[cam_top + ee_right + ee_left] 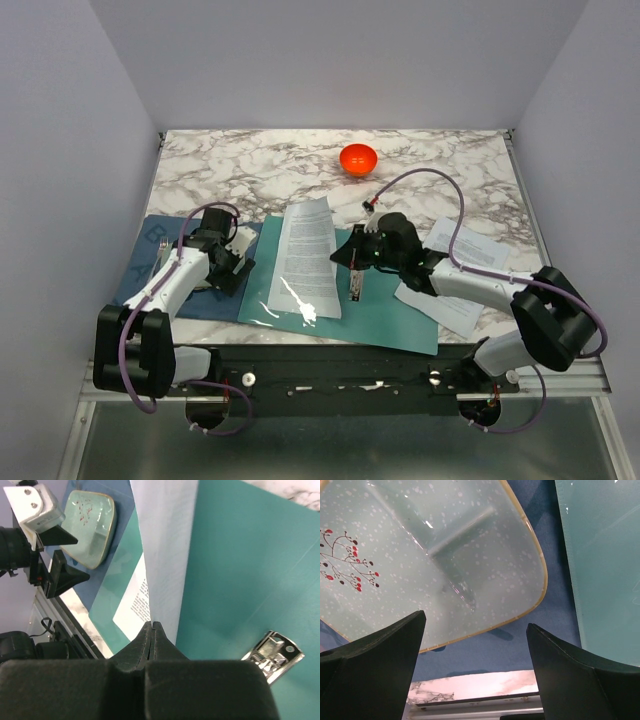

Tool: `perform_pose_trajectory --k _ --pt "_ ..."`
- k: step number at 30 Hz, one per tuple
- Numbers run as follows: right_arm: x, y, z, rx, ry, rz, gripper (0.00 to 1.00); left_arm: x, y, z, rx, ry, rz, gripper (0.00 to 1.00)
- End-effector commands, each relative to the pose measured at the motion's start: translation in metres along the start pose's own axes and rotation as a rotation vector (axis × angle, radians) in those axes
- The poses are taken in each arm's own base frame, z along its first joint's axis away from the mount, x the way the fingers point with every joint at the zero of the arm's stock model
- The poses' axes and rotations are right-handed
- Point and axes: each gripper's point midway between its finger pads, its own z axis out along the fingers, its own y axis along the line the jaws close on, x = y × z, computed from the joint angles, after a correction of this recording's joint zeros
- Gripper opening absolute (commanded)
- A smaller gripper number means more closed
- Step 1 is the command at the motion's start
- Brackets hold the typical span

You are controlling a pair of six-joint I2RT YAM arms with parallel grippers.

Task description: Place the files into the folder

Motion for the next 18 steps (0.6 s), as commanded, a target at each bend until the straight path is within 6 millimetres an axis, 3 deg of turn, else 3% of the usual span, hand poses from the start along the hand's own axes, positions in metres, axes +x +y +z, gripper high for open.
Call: perform_pose_trajectory --k 1,7,18 --pt "0.010 0.008 0.012 -0.001 0.008 0.007 0.01 -0.003 0.001 0.001 -0.004 -0.033 0.033 0.96" --pt "0.030 0.001 0.011 0.025 0.039 0.024 0.00 0.000 -0.010 0.005 0.029 -0.030 0.069 0.96" --pt "0.043 -0.018 0.019 0.103 0.079 0.023 0.01 0.000 -0.027 0.006 0.069 -0.018 0.123 0.96"
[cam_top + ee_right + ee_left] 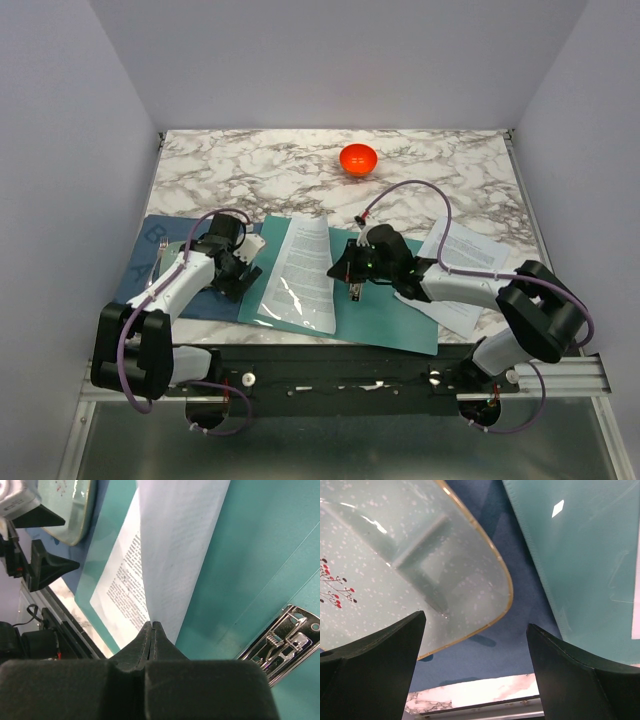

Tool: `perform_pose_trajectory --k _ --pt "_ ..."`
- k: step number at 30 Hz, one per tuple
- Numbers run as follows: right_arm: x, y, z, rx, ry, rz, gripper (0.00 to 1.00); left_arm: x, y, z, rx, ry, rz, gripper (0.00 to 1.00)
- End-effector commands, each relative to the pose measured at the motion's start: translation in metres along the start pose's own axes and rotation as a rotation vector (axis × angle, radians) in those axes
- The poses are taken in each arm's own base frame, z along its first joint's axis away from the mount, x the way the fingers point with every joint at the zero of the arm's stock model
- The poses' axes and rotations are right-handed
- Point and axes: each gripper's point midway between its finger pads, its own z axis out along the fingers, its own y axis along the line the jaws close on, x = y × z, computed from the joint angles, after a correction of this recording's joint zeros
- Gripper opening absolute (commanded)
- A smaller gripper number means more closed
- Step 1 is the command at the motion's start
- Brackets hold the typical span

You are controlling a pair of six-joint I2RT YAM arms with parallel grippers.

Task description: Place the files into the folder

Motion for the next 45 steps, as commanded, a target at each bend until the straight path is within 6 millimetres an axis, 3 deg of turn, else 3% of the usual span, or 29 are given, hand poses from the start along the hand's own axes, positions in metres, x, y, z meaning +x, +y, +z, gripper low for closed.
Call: perform_pose_trajectory --k 1,2,3,6,9,21,30,39,45 --pt "-0.001 -0.015 0.009 0.085 -0.003 -0.007 0.04 -0.003 -0.008 -0.002 0.027 -0.015 0.041 0.96" --pt "0.002 -0.024 0.007 0.136 0.010 -0.002 0.09 -0.003 -0.008 -0.002 0.029 -0.013 0.043 0.96" --pt "0.000 -0.026 0.006 0.155 0.006 0.001 0.22 -0.003 -0.008 -0.002 0.026 -0.012 0.044 0.96" --pt "0.004 -0.040 -0.002 0.239 0.021 0.012 0.40 -0.003 -0.008 -0.002 0.027 -0.014 0.049 0.96" --pt "0.012 -0.047 -0.006 0.280 0.057 0.026 0.45 0.000 -0.008 -0.001 0.026 -0.008 0.050 0.96" --pt "0.016 -0.040 -0.005 0.252 0.089 0.029 0.37 0.000 -0.007 -0.002 0.016 -0.008 0.047 0.96" --pt "0.022 -0.037 -0.013 0.286 0.118 0.042 0.50 -0.003 -0.006 -0.005 0.010 -0.011 0.054 0.96" --pt "0.036 -0.034 -0.014 0.321 0.159 0.074 0.27 0.003 -0.008 -0.006 0.008 -0.005 0.069 0.95" --pt "0.041 -0.035 -0.013 0.331 0.167 0.101 0.34 0.008 -0.007 -0.003 -0.010 0.007 0.089 0.94"
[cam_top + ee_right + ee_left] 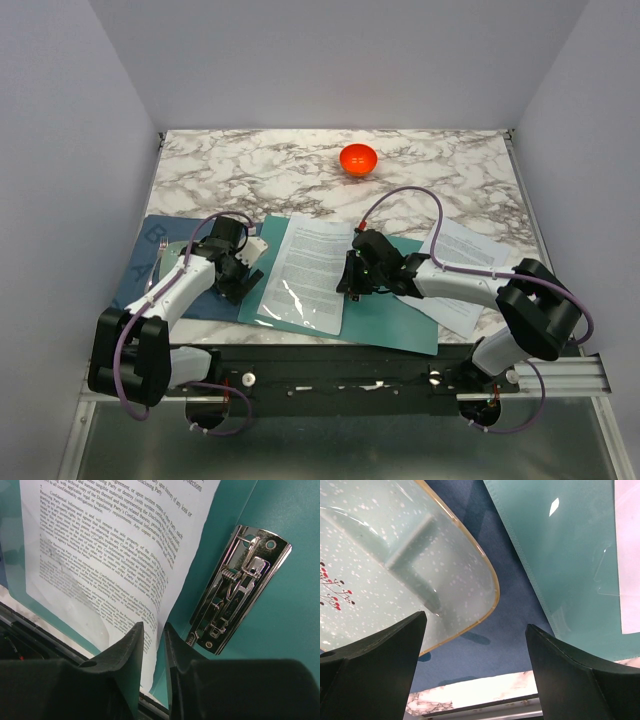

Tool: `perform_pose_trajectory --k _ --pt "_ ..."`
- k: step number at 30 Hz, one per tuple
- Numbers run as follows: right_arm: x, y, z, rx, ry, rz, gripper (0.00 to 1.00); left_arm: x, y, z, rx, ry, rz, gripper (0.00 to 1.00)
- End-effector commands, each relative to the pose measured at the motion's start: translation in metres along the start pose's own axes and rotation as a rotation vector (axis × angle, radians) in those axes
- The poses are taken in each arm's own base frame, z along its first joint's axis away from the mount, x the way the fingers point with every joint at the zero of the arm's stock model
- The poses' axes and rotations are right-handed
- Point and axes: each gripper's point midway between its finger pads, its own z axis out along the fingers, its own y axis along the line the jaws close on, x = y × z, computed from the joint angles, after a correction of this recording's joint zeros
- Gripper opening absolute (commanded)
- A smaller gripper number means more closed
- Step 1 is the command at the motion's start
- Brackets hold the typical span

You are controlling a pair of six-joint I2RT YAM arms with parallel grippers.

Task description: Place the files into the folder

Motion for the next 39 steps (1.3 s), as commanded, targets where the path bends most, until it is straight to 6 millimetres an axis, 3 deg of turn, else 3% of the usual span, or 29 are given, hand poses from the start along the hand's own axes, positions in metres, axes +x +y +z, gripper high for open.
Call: perform_pose_trajectory --k 1,11,20,24,26,28,31,34,39 --pt "-0.002 0.000 -0.001 0.027 -0.009 0.025 0.35 0.008 0.001 -0.001 -0.015 0.018 0.051 0.94" --pt "0.002 -0.004 -0.007 0.044 -0.002 0.040 0.38 0.007 -0.011 -0.002 0.011 0.014 0.113 0.93" --pt "-0.002 -0.003 -0.005 0.050 -0.011 0.033 0.22 0.007 -0.011 -0.002 -0.002 0.023 0.126 0.92" --pt "-0.003 -0.002 -0.003 0.053 -0.010 0.034 0.21 0.008 -0.010 -0.002 -0.007 0.027 0.129 0.92" --pt "-0.003 -0.004 -0.001 0.059 -0.009 0.034 0.24 0.008 -0.011 -0.002 -0.005 0.026 0.134 0.92" --pt "-0.003 -0.003 0.001 0.060 -0.003 0.033 0.40 0.010 -0.011 -0.001 -0.004 0.032 0.136 0.92" --pt "-0.003 -0.003 0.001 0.063 0.000 0.034 0.53 0.010 -0.011 -0.001 -0.003 0.033 0.135 0.92" --pt "-0.001 -0.007 -0.002 0.078 0.001 0.037 0.56 0.009 -0.009 -0.002 -0.011 0.036 0.133 0.91" --pt "0.002 -0.013 -0.007 0.096 0.003 0.038 0.51 0.008 -0.008 -0.003 -0.017 0.027 0.129 0.91"
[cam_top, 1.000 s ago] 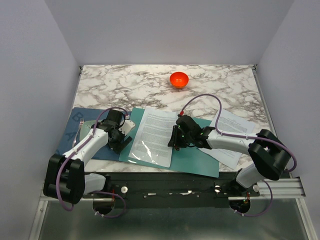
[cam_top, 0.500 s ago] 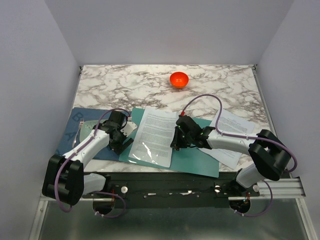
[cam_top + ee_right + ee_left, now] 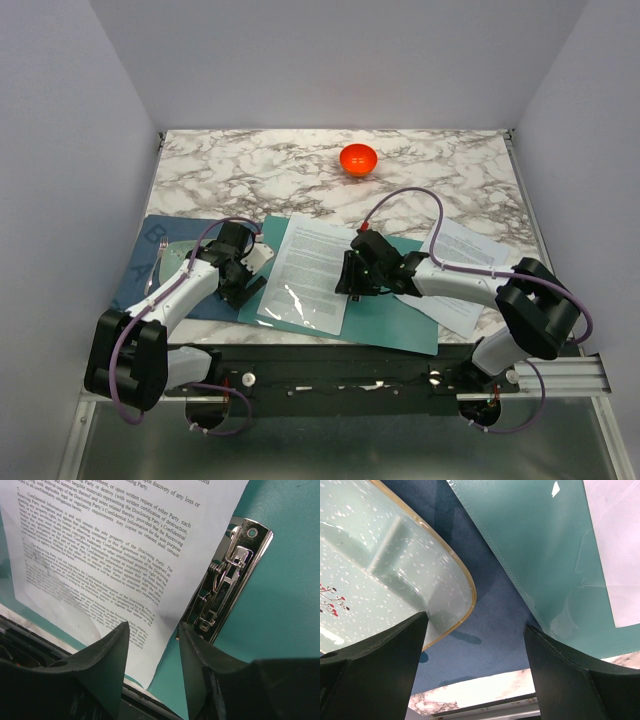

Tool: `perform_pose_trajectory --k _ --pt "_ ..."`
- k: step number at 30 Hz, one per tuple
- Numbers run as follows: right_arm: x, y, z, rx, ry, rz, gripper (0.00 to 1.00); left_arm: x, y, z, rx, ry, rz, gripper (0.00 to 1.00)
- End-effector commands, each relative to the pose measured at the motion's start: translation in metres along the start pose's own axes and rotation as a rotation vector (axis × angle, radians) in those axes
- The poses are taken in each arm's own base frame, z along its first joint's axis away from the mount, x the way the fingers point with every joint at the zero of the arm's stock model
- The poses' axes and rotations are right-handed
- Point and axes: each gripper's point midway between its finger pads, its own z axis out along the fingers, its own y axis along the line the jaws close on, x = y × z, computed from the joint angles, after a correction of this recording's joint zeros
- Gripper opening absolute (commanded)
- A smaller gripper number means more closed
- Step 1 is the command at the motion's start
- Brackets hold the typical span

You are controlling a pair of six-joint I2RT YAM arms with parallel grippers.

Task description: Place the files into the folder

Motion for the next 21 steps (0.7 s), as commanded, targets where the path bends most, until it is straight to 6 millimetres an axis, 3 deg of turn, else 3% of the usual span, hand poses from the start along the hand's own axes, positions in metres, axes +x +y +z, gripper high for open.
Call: perform_pose_trajectory --k 1,9,13,16,19,21 --pt "0.000 -0.005 -0.006 0.036 -0.009 0.002 0.50 0.006 0.001 -0.004 -0.011 0.017 0.040 0.91" --pt "0.002 -0.007 0.001 0.045 -0.001 0.019 0.35 0.010 0.007 -0.001 -0.053 0.025 0.046 0.90" --pt "-0.002 -0.003 0.004 0.041 -0.007 0.022 0.21 -0.001 0.014 -0.014 -0.072 -0.019 0.028 0.90" --pt "-0.005 0.001 0.005 0.038 -0.014 0.016 0.17 -0.010 0.016 -0.024 -0.061 -0.055 0.010 0.90" --pt "-0.012 0.005 0.006 0.035 -0.025 0.003 0.20 -0.013 0.017 -0.025 -0.055 -0.061 -0.008 0.90" --pt "-0.014 0.004 0.003 0.050 -0.027 -0.009 0.35 -0.015 0.018 -0.025 -0.040 -0.073 -0.028 0.90"
